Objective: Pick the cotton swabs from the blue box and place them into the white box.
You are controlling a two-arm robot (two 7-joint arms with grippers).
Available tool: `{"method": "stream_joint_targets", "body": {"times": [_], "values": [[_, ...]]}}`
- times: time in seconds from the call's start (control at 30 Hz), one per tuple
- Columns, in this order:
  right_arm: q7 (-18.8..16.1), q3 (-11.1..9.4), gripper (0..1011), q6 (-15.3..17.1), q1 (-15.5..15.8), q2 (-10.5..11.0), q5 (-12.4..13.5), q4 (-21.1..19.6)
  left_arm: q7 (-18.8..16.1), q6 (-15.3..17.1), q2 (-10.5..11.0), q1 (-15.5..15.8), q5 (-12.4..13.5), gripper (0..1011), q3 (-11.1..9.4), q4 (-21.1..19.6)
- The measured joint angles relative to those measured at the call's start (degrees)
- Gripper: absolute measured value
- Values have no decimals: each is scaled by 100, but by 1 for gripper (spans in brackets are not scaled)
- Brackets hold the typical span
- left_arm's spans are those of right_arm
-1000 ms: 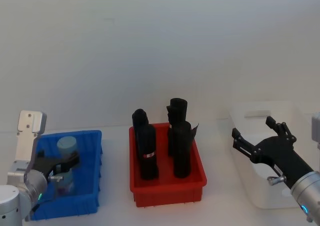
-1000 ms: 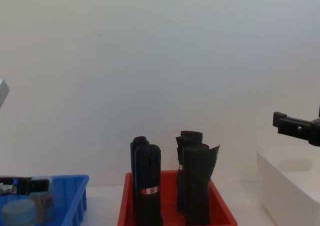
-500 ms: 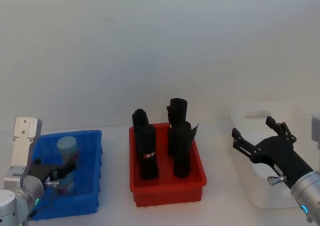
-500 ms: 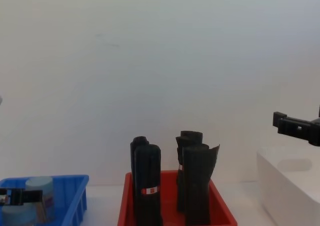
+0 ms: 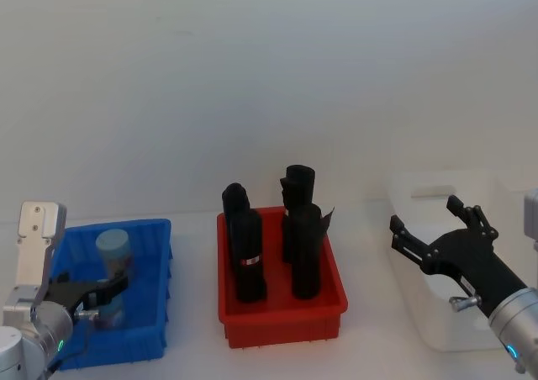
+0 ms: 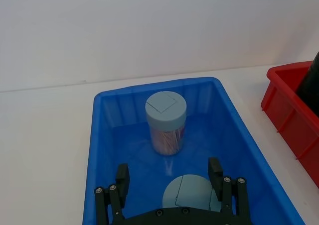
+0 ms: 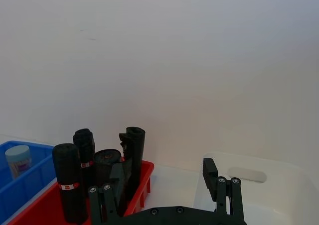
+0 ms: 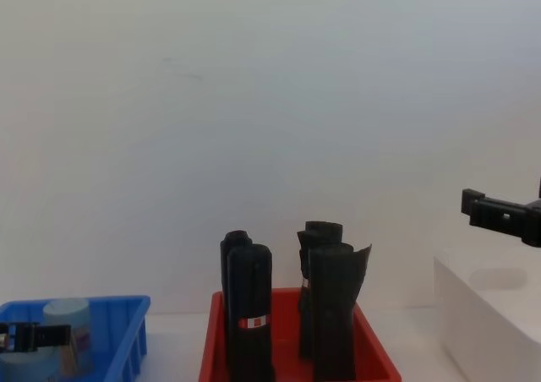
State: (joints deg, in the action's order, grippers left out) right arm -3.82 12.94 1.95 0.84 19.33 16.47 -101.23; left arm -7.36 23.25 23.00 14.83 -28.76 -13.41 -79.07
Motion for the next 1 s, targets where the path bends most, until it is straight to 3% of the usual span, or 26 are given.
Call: {"method": "stream_joint_targets", "body": {"times": [1.0], "values": [[0, 0, 1002, 0, 0, 0, 0, 0, 172, 3, 8, -223, -38, 1004, 17, -401]]}}
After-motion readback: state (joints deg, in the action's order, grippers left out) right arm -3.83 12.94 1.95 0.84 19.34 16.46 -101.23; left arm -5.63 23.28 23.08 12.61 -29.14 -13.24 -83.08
